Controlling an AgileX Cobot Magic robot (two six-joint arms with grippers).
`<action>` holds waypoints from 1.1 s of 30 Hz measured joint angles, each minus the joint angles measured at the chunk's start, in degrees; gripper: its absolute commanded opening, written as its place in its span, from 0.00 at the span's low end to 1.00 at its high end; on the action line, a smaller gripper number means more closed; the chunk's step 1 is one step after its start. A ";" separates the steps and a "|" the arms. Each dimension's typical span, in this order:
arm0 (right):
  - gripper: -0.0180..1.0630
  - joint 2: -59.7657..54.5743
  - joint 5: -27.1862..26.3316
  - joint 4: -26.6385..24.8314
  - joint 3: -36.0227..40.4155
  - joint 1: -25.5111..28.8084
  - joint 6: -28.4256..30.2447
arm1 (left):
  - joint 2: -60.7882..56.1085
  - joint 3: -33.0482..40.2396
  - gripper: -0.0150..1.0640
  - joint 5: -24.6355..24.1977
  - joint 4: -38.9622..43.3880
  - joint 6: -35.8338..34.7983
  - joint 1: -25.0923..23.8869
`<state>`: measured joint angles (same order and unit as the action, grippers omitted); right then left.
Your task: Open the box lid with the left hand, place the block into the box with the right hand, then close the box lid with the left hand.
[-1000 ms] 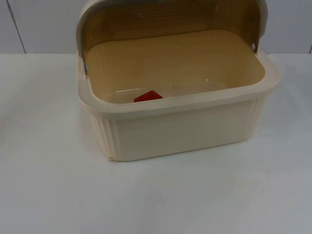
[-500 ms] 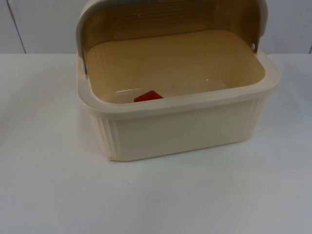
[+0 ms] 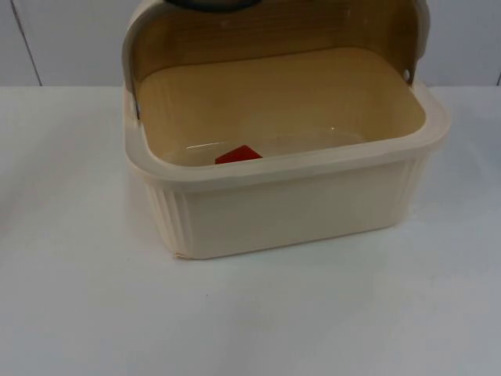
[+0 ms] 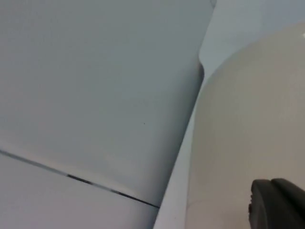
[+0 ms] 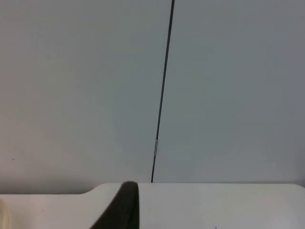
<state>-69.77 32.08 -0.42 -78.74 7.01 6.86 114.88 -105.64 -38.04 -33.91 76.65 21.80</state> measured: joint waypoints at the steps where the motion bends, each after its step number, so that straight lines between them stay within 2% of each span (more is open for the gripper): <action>1: 0.99 0.00 0.00 0.00 0.00 0.00 0.00 | 0.09 0.00 0.01 -0.38 -0.11 0.00 0.00; 5: 0.99 0.00 0.00 0.00 0.00 0.00 0.00 | 0.09 0.00 0.01 -2.12 -0.26 -0.24 0.00; 11: 0.99 0.00 0.00 0.00 0.00 0.00 0.00 | 0.09 0.73 0.01 -1.45 -0.26 -1.89 0.11; 16: 0.99 0.00 0.00 0.00 0.00 0.00 0.00 | 0.09 1.24 0.01 1.11 1.59 -7.31 0.97; 25: 0.99 0.00 0.00 0.00 0.00 0.00 0.00 | 0.09 1.24 0.01 1.81 2.90 -14.96 1.45; 30: 0.99 0.00 0.00 0.00 0.00 0.00 0.00 | 0.09 1.24 0.01 3.69 10.01 -24.48 1.84; 33: 0.99 0.00 0.00 0.00 0.00 0.00 0.00 | 0.09 1.24 0.01 3.56 12.82 -26.75 2.21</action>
<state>-69.77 32.08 -0.42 -78.74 7.01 6.86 114.97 -104.40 -34.48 -21.09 49.90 24.01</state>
